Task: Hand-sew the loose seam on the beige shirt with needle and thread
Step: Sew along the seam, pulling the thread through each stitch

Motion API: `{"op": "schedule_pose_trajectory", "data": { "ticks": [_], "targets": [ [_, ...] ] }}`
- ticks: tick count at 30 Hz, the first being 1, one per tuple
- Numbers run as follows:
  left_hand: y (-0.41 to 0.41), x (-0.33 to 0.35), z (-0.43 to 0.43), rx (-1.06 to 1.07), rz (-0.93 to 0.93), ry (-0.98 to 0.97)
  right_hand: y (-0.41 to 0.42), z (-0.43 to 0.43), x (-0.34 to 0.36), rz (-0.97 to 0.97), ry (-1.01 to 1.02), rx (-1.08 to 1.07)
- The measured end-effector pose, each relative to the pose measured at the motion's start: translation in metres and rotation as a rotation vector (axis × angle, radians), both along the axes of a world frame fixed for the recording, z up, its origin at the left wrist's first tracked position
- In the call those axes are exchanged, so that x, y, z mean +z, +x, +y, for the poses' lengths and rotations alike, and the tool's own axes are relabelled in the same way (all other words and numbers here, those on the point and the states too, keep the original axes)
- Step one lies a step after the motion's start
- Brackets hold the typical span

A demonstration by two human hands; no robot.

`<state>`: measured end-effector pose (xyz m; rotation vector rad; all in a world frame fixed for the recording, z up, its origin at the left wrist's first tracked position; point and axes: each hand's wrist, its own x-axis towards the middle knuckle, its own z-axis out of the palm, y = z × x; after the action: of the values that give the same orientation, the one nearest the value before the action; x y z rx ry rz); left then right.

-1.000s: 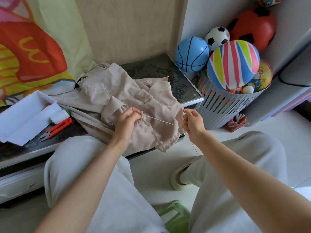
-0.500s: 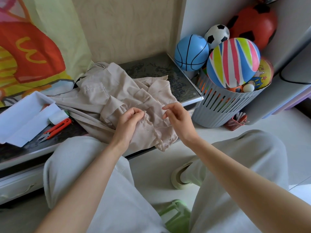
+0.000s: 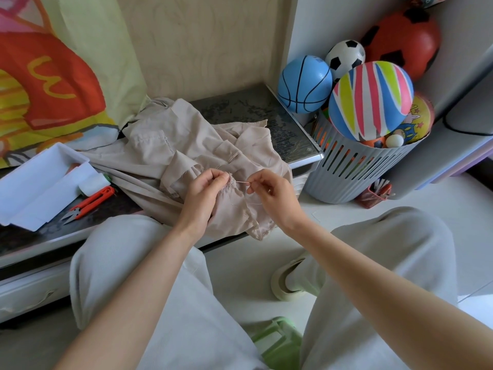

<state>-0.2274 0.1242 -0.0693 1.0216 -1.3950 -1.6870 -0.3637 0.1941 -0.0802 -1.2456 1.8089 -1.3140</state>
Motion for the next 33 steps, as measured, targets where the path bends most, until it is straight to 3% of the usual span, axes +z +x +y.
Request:
{"op": "schedule_pose_trajectory", "data": {
  "ticks": [12, 19, 33],
  "targets": [
    [0.003, 0.001, 0.001, -0.018, -0.001, -0.155, 0.009, -0.002, 0.002, -0.052, 0.045, 0.010],
    [0.003, 0.005, 0.001, -0.068, 0.008, -0.022, 0.009, -0.003, 0.003, -0.148, 0.056, -0.002],
    [0.001, 0.016, 0.008, -0.055, 0.052, -0.071, 0.012, -0.003, 0.007, -0.347, 0.028, 0.014]
  ]
}}
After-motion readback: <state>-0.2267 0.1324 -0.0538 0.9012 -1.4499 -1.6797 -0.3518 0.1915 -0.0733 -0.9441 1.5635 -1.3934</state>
